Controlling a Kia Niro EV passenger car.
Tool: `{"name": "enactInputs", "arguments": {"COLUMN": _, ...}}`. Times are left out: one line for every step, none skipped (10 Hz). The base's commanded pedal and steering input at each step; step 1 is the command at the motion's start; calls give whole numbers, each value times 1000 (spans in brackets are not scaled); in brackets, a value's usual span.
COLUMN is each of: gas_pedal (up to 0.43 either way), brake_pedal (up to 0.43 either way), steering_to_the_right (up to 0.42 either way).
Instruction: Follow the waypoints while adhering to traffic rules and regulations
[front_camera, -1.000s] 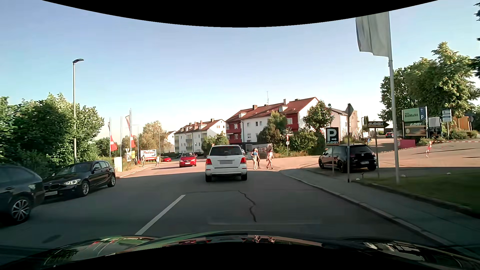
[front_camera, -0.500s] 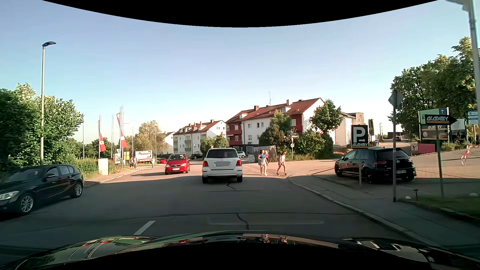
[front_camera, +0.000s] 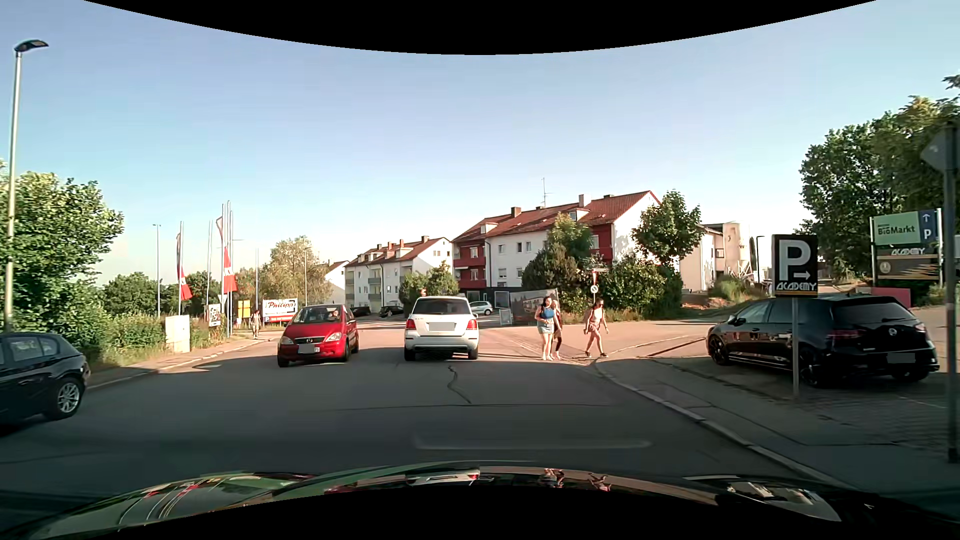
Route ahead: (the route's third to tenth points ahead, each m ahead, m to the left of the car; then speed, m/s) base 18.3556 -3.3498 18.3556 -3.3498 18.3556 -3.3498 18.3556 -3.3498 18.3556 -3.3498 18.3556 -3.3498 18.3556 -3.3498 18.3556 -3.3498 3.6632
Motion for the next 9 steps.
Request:
{"name": "enactInputs", "arguments": {"gas_pedal": 0, "brake_pedal": 226, "steering_to_the_right": -27}}
{"name": "enactInputs", "arguments": {"gas_pedal": 0, "brake_pedal": 220, "steering_to_the_right": -25}}
{"name": "enactInputs", "arguments": {"gas_pedal": 0, "brake_pedal": 189, "steering_to_the_right": -23}}
{"name": "enactInputs", "arguments": {"gas_pedal": 0, "brake_pedal": 140, "steering_to_the_right": -21}}
{"name": "enactInputs", "arguments": {"gas_pedal": 0, "brake_pedal": 110, "steering_to_the_right": -20}}
{"name": "enactInputs", "arguments": {"gas_pedal": 0, "brake_pedal": 98, "steering_to_the_right": -17}}
{"name": "enactInputs", "arguments": {"gas_pedal": 0, "brake_pedal": 91, "steering_to_the_right": -13}}
{"name": "enactInputs", "arguments": {"gas_pedal": 0, "brake_pedal": 98, "steering_to_the_right": -12}}
{"name": "enactInputs", "arguments": {"gas_pedal": 0, "brake_pedal": 110, "steering_to_the_right": -12}}
